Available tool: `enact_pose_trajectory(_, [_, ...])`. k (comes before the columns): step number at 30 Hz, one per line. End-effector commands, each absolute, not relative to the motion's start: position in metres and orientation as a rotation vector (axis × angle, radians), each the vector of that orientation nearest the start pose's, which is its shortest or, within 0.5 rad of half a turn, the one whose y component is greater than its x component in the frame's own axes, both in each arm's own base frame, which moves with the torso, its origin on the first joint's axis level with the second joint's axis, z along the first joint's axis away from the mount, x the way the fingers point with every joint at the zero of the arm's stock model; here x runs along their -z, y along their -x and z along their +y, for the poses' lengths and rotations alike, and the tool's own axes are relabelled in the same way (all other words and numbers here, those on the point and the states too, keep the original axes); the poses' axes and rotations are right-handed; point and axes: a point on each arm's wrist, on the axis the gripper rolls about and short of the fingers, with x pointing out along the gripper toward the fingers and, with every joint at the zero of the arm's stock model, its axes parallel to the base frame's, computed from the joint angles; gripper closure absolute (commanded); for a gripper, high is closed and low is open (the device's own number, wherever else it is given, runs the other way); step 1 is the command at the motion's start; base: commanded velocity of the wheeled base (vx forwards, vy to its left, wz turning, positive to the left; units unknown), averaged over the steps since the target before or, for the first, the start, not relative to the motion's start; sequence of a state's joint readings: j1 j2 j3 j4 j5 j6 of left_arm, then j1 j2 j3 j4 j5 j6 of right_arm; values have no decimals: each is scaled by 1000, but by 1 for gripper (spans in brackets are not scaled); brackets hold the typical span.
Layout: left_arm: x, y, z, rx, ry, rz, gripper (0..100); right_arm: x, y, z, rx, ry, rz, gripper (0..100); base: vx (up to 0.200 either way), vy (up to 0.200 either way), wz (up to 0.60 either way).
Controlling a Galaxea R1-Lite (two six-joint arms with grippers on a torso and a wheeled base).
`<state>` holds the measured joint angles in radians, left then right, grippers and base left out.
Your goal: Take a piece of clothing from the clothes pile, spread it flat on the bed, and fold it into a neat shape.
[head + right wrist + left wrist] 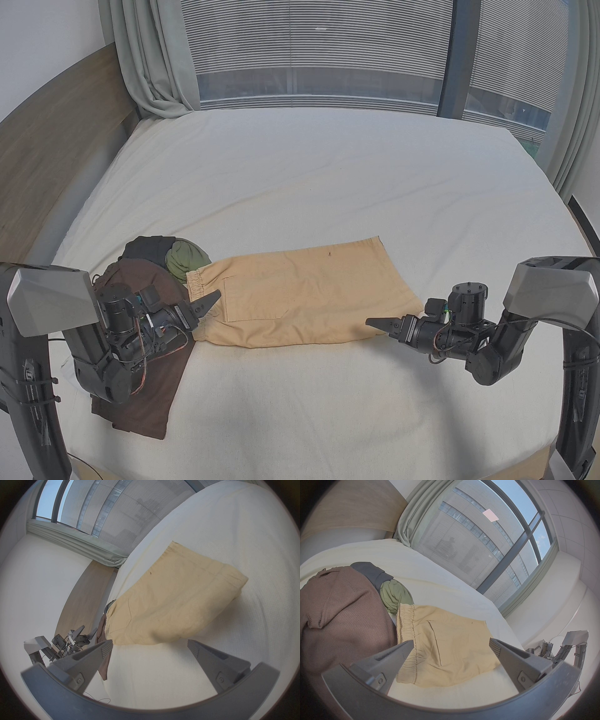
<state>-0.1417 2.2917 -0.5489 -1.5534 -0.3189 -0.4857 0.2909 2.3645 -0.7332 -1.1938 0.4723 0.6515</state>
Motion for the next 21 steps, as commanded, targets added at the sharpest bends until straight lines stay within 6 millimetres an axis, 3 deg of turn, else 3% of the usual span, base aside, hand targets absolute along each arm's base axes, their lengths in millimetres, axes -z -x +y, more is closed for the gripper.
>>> enact_pose_trajectory(1, [-20, -338, -55, 403, 495, 301, 0, 19, -351, 117, -574, -650, 694, 0, 0, 0, 0])
enact_pose_trajectory(21, [-20, -338, -53, 398, 496, 300, 0, 42, -361, 121, -568, -651, 718, 0, 0, 0, 0])
